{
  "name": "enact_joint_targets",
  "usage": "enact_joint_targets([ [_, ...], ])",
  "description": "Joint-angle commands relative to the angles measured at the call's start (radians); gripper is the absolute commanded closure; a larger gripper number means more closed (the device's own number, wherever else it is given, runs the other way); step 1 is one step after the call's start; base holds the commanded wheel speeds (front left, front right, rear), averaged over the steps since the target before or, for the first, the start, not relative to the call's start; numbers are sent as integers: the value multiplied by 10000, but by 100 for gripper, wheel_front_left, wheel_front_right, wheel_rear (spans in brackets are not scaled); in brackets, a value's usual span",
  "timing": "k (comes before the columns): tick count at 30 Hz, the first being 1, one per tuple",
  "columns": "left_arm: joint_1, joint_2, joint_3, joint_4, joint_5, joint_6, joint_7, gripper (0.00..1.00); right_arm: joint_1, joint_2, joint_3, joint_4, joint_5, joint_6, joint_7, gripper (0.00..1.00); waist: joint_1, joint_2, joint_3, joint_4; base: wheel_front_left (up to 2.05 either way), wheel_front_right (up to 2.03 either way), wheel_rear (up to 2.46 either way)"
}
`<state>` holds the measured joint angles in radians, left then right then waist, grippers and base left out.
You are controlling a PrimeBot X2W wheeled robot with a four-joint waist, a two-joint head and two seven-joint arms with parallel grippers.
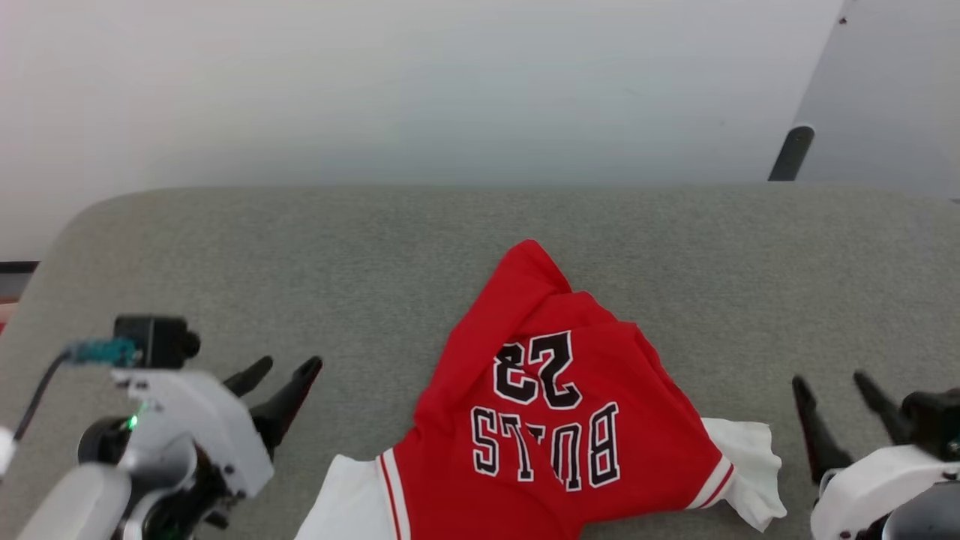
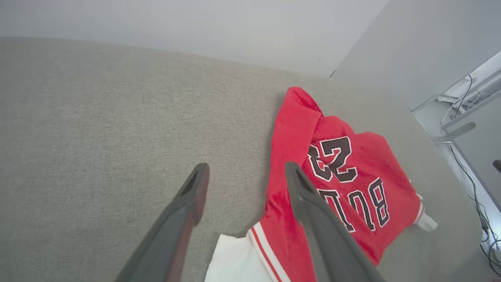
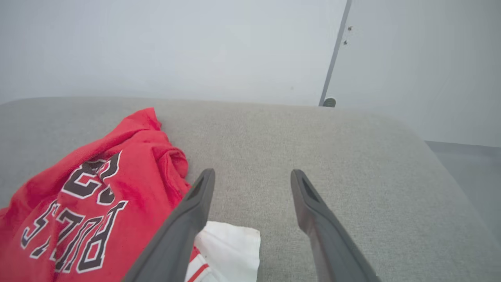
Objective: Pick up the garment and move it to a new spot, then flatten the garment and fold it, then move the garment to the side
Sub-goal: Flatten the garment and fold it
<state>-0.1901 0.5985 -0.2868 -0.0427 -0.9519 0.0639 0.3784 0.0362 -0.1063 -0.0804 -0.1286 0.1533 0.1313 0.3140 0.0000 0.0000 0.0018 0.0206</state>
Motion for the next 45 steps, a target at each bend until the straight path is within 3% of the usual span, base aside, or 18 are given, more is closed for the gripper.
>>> enact_joint_targets([
  [1, -306, 12, -83, 14, -148, 119, 328, 0, -181, 75, -76, -118, -117, -10, -303, 0, 0, 0, 121, -170, 0, 0, 0],
  [8, -1617, -76, -774, 450, -700, 647, 2663, 0, -737, 367, -425, -517, -610, -10, -2190, 0, 0, 0, 558, -785, 0, 0, 0],
  [18, -2346, -2, -1670, 1003, -850, 1218, 4844, 0, -1064, 539, -735, -369, -796, -10, -2779, 0, 0, 0, 1181, -1422, 0, 0, 0],
  [25, -2685, -53, -2126, 1607, -571, 1364, 5384, 0, -1321, 569, -777, -149, -701, -10, -2980, 0, 0, 0, 1713, -1782, 0, 0, 0],
  [36, -2969, -189, -2653, 3108, -98, 976, 5234, 0, -1642, 572, -717, 113, -565, -10, -3195, 0, 0, 0, 2243, -2003, 0, 0, 0],
  [37, -2995, -237, -2659, 3277, -127, 887, 5197, 4, -1670, 573, -714, 127, -567, -10, -3218, 0, 0, 0, 2282, -1997, 0, 0, 0],
  [38, -3041, -305, -2647, 3433, -168, 819, 5102, 65, -1688, 573, -707, 149, -575, -10, -3225, 0, 0, 0, 2314, -1990, 0, 0, 0],
  [39, -3083, -369, -2633, 3621, -194, 768, 5074, 100, -1712, 573, -700, 164, -585, -10, -3243, 0, 0, 0, 2347, -1985, 0, 0, 0],
  [45, -3430, -334, -2708, 4340, -120, 204, 4903, 100, -1821, 572, -688, 213, -602, -10, -3305, 0, 0, 0, 2461, -1949, 0, 0, 0],
])
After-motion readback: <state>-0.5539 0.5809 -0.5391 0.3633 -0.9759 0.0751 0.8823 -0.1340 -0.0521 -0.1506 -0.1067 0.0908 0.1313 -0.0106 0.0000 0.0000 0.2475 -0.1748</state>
